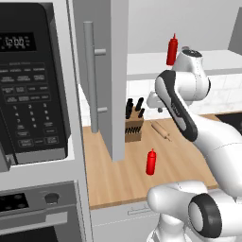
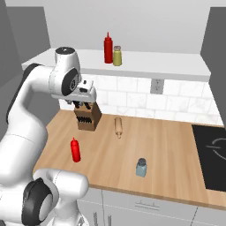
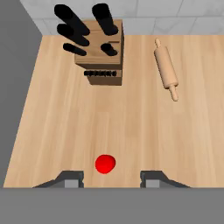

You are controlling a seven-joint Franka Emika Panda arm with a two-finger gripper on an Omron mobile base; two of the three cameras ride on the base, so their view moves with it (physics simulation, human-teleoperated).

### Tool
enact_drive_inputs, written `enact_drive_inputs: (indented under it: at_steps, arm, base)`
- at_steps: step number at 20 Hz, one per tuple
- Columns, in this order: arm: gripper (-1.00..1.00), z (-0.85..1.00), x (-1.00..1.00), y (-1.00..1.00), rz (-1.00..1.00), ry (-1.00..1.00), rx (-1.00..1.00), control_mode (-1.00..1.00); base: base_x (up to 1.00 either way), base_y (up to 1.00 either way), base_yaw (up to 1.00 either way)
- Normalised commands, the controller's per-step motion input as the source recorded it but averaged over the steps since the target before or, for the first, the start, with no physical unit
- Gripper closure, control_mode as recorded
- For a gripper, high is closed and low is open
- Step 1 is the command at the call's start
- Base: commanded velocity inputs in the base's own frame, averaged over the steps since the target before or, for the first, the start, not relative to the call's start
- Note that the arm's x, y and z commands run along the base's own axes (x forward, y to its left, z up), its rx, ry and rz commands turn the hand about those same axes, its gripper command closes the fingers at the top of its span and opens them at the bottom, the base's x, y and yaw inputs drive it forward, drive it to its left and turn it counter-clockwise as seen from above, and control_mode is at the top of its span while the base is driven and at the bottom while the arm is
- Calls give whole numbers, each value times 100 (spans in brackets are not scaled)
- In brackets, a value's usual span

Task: Put the shaker and condiment bottle from the counter next to their counterparts in the cabinet.

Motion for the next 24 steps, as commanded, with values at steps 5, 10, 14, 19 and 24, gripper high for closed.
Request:
enact_drive_inputs:
  at_steps: [5,10,14,19,24]
  arm:
    - [-100,-10,-11,-6,0,-1,0,-100]
    - [-100,-18,-4,-24,5,0,1,-100]
    - [-100,-4,-38,-25,10,-21,5,-100]
    - [-100,0,-34,-23,17,-30,9,-100]
    - [-100,-14,-20,-13,20,-22,0,-100]
  base:
    - [0,0,0]
    - [0,0,0]
    - [0,0,0]
    - [0,0,0]
    - [0,0,0]
